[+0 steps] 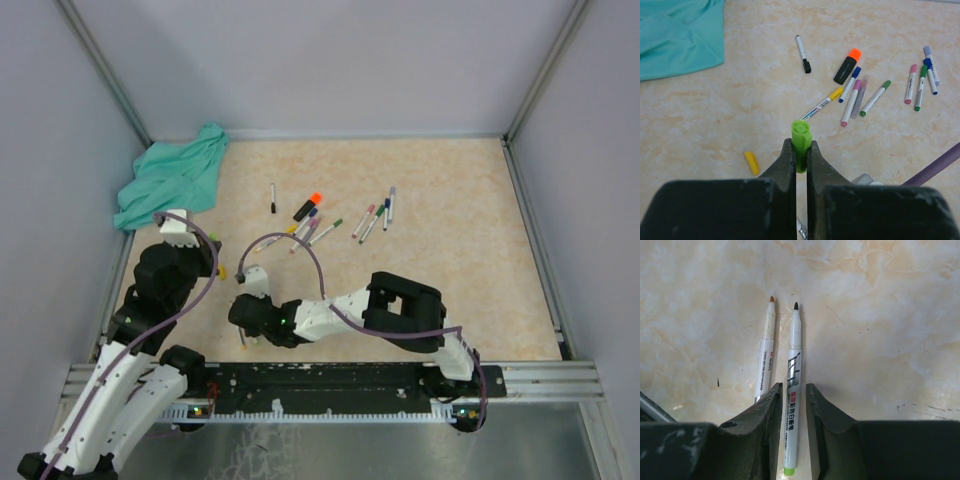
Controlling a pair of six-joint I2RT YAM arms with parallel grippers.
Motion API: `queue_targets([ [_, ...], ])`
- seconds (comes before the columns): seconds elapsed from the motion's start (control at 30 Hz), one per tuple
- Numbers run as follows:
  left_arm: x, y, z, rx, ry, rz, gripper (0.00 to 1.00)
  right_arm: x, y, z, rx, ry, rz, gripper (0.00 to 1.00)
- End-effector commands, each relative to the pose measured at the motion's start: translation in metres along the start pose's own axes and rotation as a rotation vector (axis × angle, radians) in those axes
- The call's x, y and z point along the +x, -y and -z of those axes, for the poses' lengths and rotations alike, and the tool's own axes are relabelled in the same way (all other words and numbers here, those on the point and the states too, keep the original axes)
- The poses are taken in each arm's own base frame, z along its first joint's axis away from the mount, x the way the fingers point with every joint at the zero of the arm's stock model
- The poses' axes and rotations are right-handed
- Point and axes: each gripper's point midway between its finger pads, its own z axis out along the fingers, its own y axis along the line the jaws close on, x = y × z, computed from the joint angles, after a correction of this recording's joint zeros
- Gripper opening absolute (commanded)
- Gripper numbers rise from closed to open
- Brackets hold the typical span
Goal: Open the pen caps
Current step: Place the pen at the center of the board, then place the pen cap at the center of the board.
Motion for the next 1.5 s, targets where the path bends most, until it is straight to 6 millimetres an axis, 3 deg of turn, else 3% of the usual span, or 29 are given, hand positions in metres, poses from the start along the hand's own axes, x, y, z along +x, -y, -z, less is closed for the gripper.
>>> queue_targets([
  [0.0,-0.003,0.001,-0.002,0.007,0.018,-0.007,0.00,-0.003,0.006,-0.003,0.014,0.006,0.008,0.27],
  [0.23,0.002,0.003,-0.006,0.016,-0.004,-0.012,0.00,-0.031,-0.002,0.018,-0.042,0.080,0.023,0.31],
  [0.47,0.014,0.003,-0.015,0.014,-0.059,-0.022,0.00,-0.063,-0.002,0.062,-0.148,0.202,0.040,0.32],
  [0.57,0.023,0.005,-0.021,0.020,-0.101,-0.031,0.00,-0.078,-0.006,0.086,-0.283,0.294,0.016,0.32],
  [0.73,0.046,0.007,-0.032,0.026,-0.195,-0.038,0.00,-0.083,0.014,0.116,-0.373,0.404,-0.039,0.32],
  [0.83,0.067,0.006,-0.042,0.014,-0.293,-0.035,0.00,-0.073,0.033,0.116,-0.370,0.428,-0.107,0.32],
  [1.1,0.120,-0.015,-0.068,-0.033,-0.533,0.047,0.04,-0.073,0.046,0.124,-0.423,0.449,-0.195,0.32],
  [1.47,0.158,-0.035,-0.081,-0.145,-0.681,0.053,0.10,-0.079,0.065,0.141,-0.436,0.518,-0.267,0.32],
])
